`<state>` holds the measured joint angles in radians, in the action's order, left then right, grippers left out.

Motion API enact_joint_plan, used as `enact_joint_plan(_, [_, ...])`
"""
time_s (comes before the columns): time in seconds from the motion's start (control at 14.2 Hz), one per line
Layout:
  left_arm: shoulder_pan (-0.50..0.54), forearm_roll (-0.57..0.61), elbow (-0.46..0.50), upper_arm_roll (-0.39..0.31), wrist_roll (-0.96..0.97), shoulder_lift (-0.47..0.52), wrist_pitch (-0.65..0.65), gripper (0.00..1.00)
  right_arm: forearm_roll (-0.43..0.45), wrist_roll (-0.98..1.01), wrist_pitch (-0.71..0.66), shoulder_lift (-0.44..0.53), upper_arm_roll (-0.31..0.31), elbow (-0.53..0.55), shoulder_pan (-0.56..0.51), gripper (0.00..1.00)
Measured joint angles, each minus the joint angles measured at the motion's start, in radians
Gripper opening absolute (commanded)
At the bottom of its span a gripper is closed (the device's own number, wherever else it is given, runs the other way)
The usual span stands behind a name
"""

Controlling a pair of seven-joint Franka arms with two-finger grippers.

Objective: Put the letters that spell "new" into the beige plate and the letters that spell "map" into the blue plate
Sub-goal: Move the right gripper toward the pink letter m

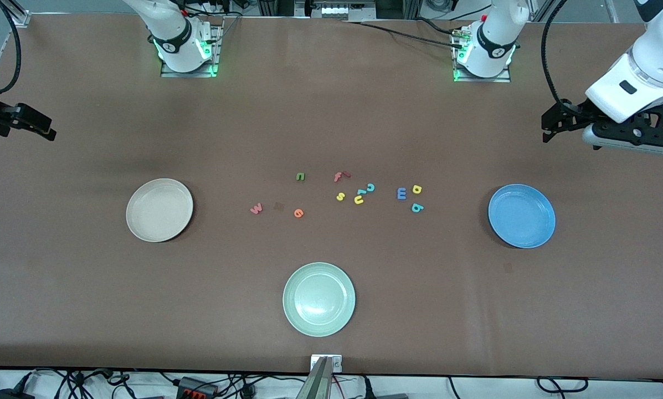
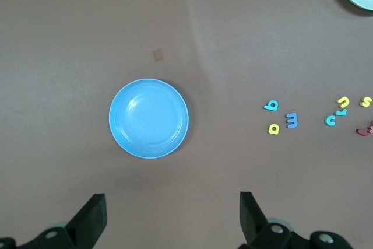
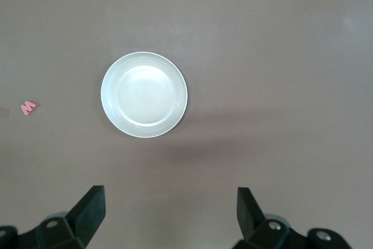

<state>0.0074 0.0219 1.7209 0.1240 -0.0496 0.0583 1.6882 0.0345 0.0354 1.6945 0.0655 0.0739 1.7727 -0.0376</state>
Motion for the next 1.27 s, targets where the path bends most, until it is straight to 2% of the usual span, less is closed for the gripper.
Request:
enact_joint_plan(0.85, [0.002,0.000,0.000,0.004,0.000,0.000,0.000,1.00,0.000,0.000,0.002,-0.008,-0.004,0.000,0.001,1.00])
enact_joint_plan(1.27, [0.006,0.000,0.000,0.004,0.000,0.000,0.000,1.00,-0.002,0.005,0.001,-0.067,-0.016,0.007,0.027,1.00])
